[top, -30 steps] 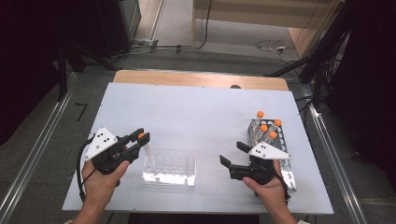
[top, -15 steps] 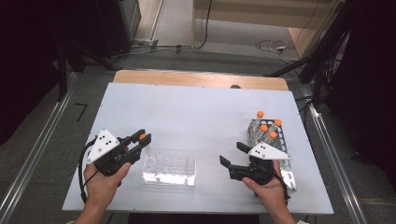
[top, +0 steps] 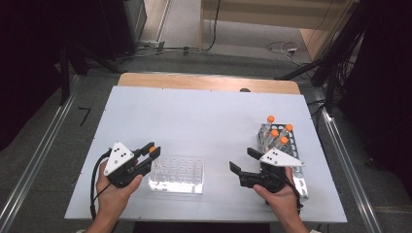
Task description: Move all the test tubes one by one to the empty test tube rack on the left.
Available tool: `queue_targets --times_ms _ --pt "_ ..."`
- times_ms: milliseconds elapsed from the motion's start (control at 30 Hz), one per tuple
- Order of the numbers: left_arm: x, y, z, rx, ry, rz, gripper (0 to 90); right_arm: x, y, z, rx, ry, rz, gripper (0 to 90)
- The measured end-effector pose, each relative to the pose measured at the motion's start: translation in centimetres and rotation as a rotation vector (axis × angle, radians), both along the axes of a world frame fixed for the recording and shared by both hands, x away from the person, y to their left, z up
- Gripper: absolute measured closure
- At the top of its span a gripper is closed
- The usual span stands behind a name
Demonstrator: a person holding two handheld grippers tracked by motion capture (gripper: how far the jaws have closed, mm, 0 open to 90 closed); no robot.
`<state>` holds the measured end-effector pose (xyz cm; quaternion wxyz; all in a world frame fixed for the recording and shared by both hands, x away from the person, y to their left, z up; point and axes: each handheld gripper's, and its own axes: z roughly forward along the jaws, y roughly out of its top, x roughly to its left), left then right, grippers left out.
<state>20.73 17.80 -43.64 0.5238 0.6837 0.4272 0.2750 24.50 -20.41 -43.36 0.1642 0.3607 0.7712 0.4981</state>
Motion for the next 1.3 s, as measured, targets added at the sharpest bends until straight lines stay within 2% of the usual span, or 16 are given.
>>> queue_targets --times_ms 67,200,333,467,700,867,900,933,967,1000,1033,1067,1100,1167,1300 --pt "-0.2 -0.2 -0.2 0.025 -0.002 0.001 71.6 0.0 0.1 -0.1 -0.004 0.0 0.004 18.8" --pt "-0.1 -0.4 -0.5 0.044 0.01 0.002 71.6 0.0 0.2 -0.1 -0.009 0.002 0.004 18.8" --pt "0.0 -0.4 -0.7 0.042 0.017 -0.001 71.4 0.0 0.1 -0.2 -0.009 0.004 0.003 18.8" --pt "0.2 -0.6 -1.2 0.062 0.045 -0.007 71.3 0.1 0.1 -0.3 -0.016 0.003 0.007 18.8" --pt "0.1 -0.5 -1.3 0.05 0.039 -0.009 71.0 0.0 0.1 -0.3 -0.014 0.001 0.005 18.8" --pt "0.0 -0.6 -0.8 0.012 0.036 -0.05 58.6 0.0 0.0 -0.2 -0.009 -0.001 0.001 18.8" --pt "0.0 -0.6 -0.7 0.003 0.037 -0.056 50.1 0.0 0.0 -0.2 -0.01 -0.003 -0.002 18.8" --pt "0.0 -0.7 -0.6 -0.011 0.043 -0.057 50.1 0.0 0.0 -0.2 -0.01 -0.003 -0.002 18.8" --pt "0.0 -0.8 -0.5 -0.021 0.046 -0.056 45.8 0.0 -0.1 -0.2 -0.01 -0.002 -0.004 18.8" --pt "0.0 -0.8 -0.4 -0.036 0.049 -0.052 38.9 -0.1 -0.2 -0.1 -0.007 -0.005 -0.01 18.8" --pt "0.1 -0.8 -0.4 -0.044 0.056 -0.048 38.9 -0.1 -0.2 -0.1 -0.007 -0.005 -0.01 18.8" --pt "0.2 -0.8 -0.3 -0.059 0.06 -0.044 34.0 -0.2 -0.5 0.0 -0.007 -0.01 -0.018 18.8" --pt "0.2 -0.7 -0.2 -0.068 0.061 -0.043 34.0 -0.2 -0.5 0.0 -0.007 -0.01 -0.018 18.8" --pt "0.4 -0.6 -0.2 -0.088 0.064 -0.037 26.8 -0.2 -1.1 0.2 -0.002 -0.022 -0.039 18.9" --pt "0.8 0.1 -0.4 -0.126 0.048 0.015 20.8 -0.2 -1.7 0.3 0.0 -0.034 -0.059 18.8"
